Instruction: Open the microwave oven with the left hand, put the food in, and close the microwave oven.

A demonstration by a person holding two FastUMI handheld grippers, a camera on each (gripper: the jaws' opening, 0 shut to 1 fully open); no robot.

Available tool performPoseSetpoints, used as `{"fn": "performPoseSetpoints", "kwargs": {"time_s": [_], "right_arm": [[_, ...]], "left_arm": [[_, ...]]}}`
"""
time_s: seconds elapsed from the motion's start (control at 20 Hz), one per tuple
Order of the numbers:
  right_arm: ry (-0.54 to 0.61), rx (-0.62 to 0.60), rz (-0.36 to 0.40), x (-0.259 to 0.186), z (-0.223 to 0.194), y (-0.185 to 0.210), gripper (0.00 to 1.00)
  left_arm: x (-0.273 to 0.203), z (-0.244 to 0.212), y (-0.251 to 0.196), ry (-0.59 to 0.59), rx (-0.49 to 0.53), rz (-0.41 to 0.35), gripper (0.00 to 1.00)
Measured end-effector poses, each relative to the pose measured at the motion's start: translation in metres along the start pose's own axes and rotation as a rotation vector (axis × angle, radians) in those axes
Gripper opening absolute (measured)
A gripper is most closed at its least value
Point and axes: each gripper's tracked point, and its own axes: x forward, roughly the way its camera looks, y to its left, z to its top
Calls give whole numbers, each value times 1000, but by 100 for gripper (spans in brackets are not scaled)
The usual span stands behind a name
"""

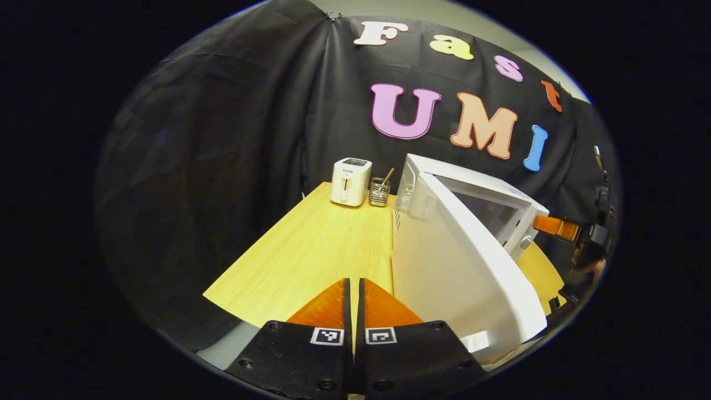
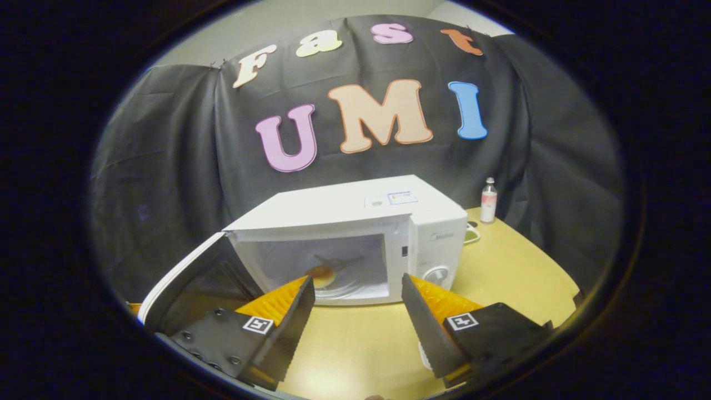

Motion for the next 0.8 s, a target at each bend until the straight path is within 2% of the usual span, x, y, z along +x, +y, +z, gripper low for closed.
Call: {"fn": "performPoseSetpoints", "kwargs": {"time_s": [0.2, 0.4, 0.8], "right_arm": [[-9, -7, -1, -8, 8, -10, 91], [-13, 10, 22, -17, 15, -15, 91], [-18, 13, -3, -34, 36, -67, 91]], "left_arm": [[-9, -8, -19, 14, -6, -31, 0], [-16, -11, -28, 11, -17, -21, 0], [-26, -15, -80, 9, -29, -58, 0]]}}
